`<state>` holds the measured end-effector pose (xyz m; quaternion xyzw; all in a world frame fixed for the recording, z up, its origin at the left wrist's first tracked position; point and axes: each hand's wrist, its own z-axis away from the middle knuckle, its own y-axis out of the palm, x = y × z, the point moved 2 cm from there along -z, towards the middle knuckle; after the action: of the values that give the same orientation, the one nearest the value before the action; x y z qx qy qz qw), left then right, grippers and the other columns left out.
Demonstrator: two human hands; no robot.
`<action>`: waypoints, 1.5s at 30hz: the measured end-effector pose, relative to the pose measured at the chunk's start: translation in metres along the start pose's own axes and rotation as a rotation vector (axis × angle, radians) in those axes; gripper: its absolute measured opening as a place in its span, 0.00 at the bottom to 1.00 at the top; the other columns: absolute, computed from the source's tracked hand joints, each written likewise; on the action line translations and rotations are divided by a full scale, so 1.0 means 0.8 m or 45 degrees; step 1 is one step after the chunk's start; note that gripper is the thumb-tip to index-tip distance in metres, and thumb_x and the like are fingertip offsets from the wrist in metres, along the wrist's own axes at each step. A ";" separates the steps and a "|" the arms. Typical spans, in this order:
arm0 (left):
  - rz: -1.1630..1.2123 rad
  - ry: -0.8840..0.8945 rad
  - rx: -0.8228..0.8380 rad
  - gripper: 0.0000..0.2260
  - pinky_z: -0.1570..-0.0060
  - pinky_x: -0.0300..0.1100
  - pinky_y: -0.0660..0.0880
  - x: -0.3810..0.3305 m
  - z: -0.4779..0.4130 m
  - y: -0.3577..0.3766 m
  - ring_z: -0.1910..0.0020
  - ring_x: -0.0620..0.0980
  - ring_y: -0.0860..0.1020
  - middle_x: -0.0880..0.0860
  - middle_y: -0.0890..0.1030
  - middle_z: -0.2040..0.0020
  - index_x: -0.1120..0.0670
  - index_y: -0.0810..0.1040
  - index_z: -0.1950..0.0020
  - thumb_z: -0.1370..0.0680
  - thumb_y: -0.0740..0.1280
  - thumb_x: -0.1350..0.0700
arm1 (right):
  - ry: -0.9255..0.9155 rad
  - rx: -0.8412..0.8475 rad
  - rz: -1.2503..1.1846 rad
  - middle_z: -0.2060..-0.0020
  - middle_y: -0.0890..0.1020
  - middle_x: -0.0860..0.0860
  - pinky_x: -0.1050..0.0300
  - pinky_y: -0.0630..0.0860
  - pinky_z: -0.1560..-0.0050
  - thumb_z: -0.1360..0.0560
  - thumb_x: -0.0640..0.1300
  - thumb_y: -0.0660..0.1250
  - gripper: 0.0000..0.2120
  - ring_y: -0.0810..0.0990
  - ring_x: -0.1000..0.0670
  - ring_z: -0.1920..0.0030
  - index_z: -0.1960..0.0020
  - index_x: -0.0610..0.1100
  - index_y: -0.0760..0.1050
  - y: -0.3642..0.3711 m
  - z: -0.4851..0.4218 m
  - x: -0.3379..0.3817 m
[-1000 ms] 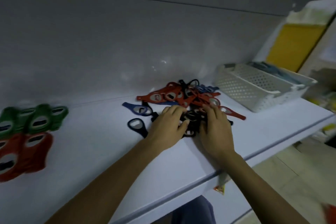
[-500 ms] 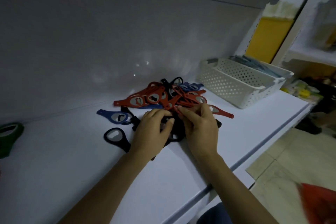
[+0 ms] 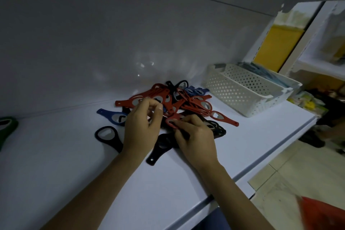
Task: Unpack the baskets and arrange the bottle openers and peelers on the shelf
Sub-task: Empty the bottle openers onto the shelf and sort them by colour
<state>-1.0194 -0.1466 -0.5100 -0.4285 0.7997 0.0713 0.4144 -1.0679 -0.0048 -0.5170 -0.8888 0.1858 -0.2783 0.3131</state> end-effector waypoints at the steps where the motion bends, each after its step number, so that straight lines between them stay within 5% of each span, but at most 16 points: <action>1: 0.053 -0.031 0.006 0.04 0.71 0.39 0.72 -0.001 -0.003 0.000 0.71 0.49 0.74 0.51 0.78 0.66 0.55 0.75 0.55 0.21 0.63 0.59 | -0.016 0.009 0.017 0.52 0.81 0.49 0.56 0.79 0.56 0.28 0.38 0.71 0.11 0.81 0.50 0.54 0.46 0.43 0.83 0.000 0.000 0.001; 3: 0.148 -0.132 0.006 0.05 0.72 0.47 0.73 0.000 -0.006 0.000 0.71 0.53 0.76 0.52 0.79 0.65 0.55 0.74 0.56 0.20 0.62 0.58 | -0.039 -0.033 0.041 0.52 0.82 0.49 0.57 0.79 0.58 0.28 0.39 0.71 0.11 0.81 0.51 0.55 0.46 0.43 0.83 0.001 -0.001 0.001; 6: 0.194 -0.296 0.007 0.10 0.74 0.40 0.72 0.003 -0.008 0.002 0.73 0.49 0.77 0.49 0.81 0.65 0.58 0.77 0.57 0.20 0.60 0.56 | 0.006 -0.290 -0.032 0.53 0.82 0.47 0.62 0.78 0.53 0.26 0.35 0.70 0.11 0.81 0.53 0.54 0.45 0.39 0.82 -0.004 -0.001 -0.006; 8: 0.360 -0.544 0.180 0.16 0.74 0.37 0.73 0.002 -0.008 0.011 0.73 0.48 0.80 0.51 0.83 0.65 0.57 0.79 0.56 0.20 0.60 0.47 | 0.021 -0.430 -0.077 0.51 0.82 0.46 0.67 0.75 0.49 0.26 0.33 0.69 0.11 0.79 0.54 0.51 0.44 0.37 0.81 -0.007 -0.001 -0.009; 11: 0.716 -0.927 0.527 0.18 0.59 0.44 0.81 -0.006 -0.003 0.036 0.57 0.51 0.84 0.52 0.85 0.56 0.51 0.81 0.50 0.25 0.61 0.38 | -0.123 -0.246 -0.070 0.45 0.81 0.45 0.64 0.74 0.44 0.26 0.37 0.65 0.14 0.79 0.52 0.45 0.41 0.38 0.80 0.000 -0.004 0.004; 14: 0.663 -0.864 0.425 0.08 0.48 0.49 0.79 -0.007 -0.011 0.050 0.51 0.52 0.82 0.52 0.84 0.52 0.48 0.79 0.49 0.19 0.60 0.50 | -0.102 -0.139 -0.091 0.42 0.81 0.48 0.61 0.74 0.40 0.28 0.41 0.60 0.19 0.78 0.53 0.41 0.39 0.41 0.79 0.005 -0.006 0.010; 18: 0.621 -0.666 0.366 0.10 0.66 0.38 0.78 -0.005 -0.012 0.050 0.64 0.50 0.83 0.49 0.84 0.59 0.51 0.77 0.48 0.17 0.56 0.55 | 0.207 -0.371 -0.225 0.52 0.81 0.54 0.54 0.77 0.50 0.27 0.40 0.59 0.14 0.79 0.55 0.50 0.45 0.45 0.78 -0.004 -0.005 -0.010; 23: 0.558 -0.555 0.360 0.10 0.69 0.36 0.75 0.004 -0.008 0.049 0.69 0.48 0.81 0.50 0.84 0.59 0.52 0.75 0.50 0.17 0.54 0.56 | 0.431 -0.418 -0.348 0.55 0.79 0.62 0.58 0.75 0.51 0.25 0.42 0.58 0.12 0.78 0.58 0.52 0.48 0.53 0.76 -0.002 -0.011 -0.023; 26: 0.580 -0.599 0.377 0.10 0.69 0.36 0.76 0.009 -0.010 0.050 0.69 0.46 0.80 0.50 0.84 0.59 0.53 0.75 0.51 0.17 0.55 0.57 | 0.606 -0.431 -0.216 0.47 0.81 0.52 0.51 0.75 0.44 0.24 0.42 0.57 0.14 0.78 0.49 0.45 0.44 0.50 0.77 -0.019 -0.023 -0.060; 29: 0.605 -0.631 0.387 0.11 0.69 0.36 0.76 0.013 -0.013 0.052 0.69 0.46 0.81 0.50 0.84 0.59 0.54 0.76 0.52 0.17 0.55 0.57 | 0.889 -0.069 0.352 0.35 0.73 0.43 0.46 0.64 0.34 0.21 0.45 0.59 0.17 0.70 0.41 0.34 0.34 0.42 0.71 -0.039 -0.035 -0.118; 31: 0.593 -0.635 0.381 0.11 0.70 0.35 0.75 0.016 -0.013 0.054 0.70 0.47 0.81 0.50 0.85 0.59 0.55 0.76 0.52 0.17 0.55 0.57 | 1.050 0.234 0.549 0.36 0.73 0.40 0.46 0.63 0.33 0.21 0.51 0.57 0.20 0.69 0.39 0.35 0.36 0.39 0.72 -0.040 -0.033 -0.141; 38: 0.626 -0.668 0.375 0.11 0.71 0.34 0.75 0.018 -0.015 0.055 0.70 0.45 0.81 0.48 0.85 0.61 0.54 0.76 0.53 0.17 0.55 0.57 | 1.094 0.075 0.379 0.46 0.79 0.46 0.47 0.69 0.40 0.26 0.56 0.67 0.14 0.75 0.41 0.43 0.48 0.47 0.80 -0.041 -0.028 -0.144; 45: 0.632 -0.676 0.370 0.11 0.70 0.33 0.75 0.019 -0.018 0.058 0.68 0.46 0.81 0.52 0.84 0.58 0.58 0.76 0.49 0.17 0.55 0.57 | 0.979 -0.093 -0.040 0.64 0.77 0.58 0.51 0.75 0.53 0.29 0.47 0.72 0.12 0.79 0.49 0.56 0.53 0.49 0.70 -0.031 -0.026 -0.131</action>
<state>-1.0671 -0.1339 -0.5228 -0.1255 0.7458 0.1639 0.6333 -1.1581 0.0568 -0.5270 -0.7329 0.2857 -0.5893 0.1844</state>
